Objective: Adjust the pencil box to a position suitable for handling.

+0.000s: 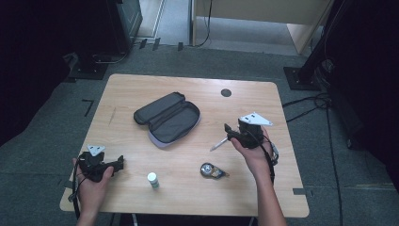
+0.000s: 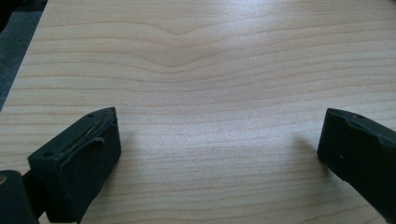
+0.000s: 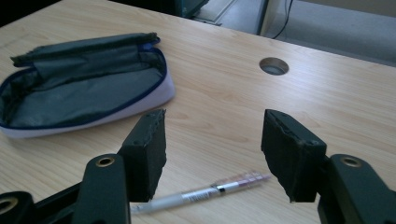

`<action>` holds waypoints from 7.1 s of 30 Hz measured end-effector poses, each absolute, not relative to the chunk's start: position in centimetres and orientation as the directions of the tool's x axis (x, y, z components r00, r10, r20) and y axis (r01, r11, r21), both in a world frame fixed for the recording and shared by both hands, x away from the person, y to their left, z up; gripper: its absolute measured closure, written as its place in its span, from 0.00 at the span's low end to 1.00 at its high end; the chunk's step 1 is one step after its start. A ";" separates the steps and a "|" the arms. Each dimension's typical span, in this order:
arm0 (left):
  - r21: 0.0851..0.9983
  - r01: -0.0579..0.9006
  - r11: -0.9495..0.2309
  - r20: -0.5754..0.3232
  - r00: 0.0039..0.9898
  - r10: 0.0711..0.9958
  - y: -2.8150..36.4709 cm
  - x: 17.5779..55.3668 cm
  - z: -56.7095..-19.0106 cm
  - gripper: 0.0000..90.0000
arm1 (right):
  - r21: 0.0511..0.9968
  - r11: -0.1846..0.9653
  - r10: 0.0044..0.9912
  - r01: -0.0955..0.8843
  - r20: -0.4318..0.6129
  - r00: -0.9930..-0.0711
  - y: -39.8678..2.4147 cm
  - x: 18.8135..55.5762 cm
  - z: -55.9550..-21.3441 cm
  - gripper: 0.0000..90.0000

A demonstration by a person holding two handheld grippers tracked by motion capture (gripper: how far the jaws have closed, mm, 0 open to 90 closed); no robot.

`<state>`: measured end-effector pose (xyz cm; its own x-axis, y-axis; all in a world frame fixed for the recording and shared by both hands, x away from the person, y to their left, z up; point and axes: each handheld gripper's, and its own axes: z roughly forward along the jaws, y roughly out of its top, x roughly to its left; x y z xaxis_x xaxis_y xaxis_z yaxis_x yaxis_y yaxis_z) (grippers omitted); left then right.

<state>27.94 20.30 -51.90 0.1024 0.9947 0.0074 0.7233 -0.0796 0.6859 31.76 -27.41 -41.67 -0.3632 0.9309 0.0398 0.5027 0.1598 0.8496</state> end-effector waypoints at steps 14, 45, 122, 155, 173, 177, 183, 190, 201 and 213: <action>0.685 0.724 -0.081 0.008 0.103 0.995 20.3 27.9 -51.9 0.00 | 0.855 0.161 0.906 0.494 0.072 -0.418 -24.5 34.9 -41.0 0.53; 0.686 0.723 -0.081 0.008 0.103 0.995 20.3 27.9 -51.9 0.00 | 0.828 0.181 0.916 0.531 0.055 -0.397 -19.9 41.7 -42.0 0.67; 0.686 0.723 -0.081 0.007 0.104 0.995 20.3 28.0 -51.9 0.00 | 0.609 0.124 0.947 0.783 0.164 -0.277 -16.7 47.6 -47.8 0.99; 0.686 0.723 -0.081 0.008 0.104 0.995 20.3 28.0 -51.9 0.00 | 0.623 0.107 0.948 0.775 0.170 -0.268 -19.1 41.4 -46.6 0.68; 0.686 0.723 -0.081 0.007 0.104 0.995 20.3 28.0 -51.9 0.00 | 0.532 0.053 0.946 0.845 0.245 -0.214 -18.6 42.9 -46.8 1.00; 0.686 0.723 -0.080 0.007 0.104 0.995 20.3 28.0 -51.9 0.00 | 0.534 0.015 0.945 0.845 0.269 -0.187 -18.4 41.9 -46.6 1.00; 0.686 0.723 -0.081 0.007 0.104 0.995 20.3 28.0 -51.9 0.00 | 0.543 -0.043 0.929 0.839 0.330 -0.165 -18.6 39.7 -46.4 1.00; 0.686 0.723 -0.081 0.007 0.104 0.995 20.3 28.0 -51.9 0.00 | 0.552 -0.016 0.934 0.833 0.307 -0.185 -19.6 38.3 -46.8 1.00; 0.686 0.723 -0.081 0.008 0.104 0.995 20.3 28.0 -51.9 0.00 | 0.564 -0.009 0.930 0.826 0.307 -0.200 -21.0 36.5 -47.3 0.93; 0.685 0.724 -0.081 0.008 0.104 0.995 20.3 28.0 -51.9 0.00 | 0.725 0.089 0.873 0.683 0.273 -0.404 -22.7 33.2 -44.8 0.46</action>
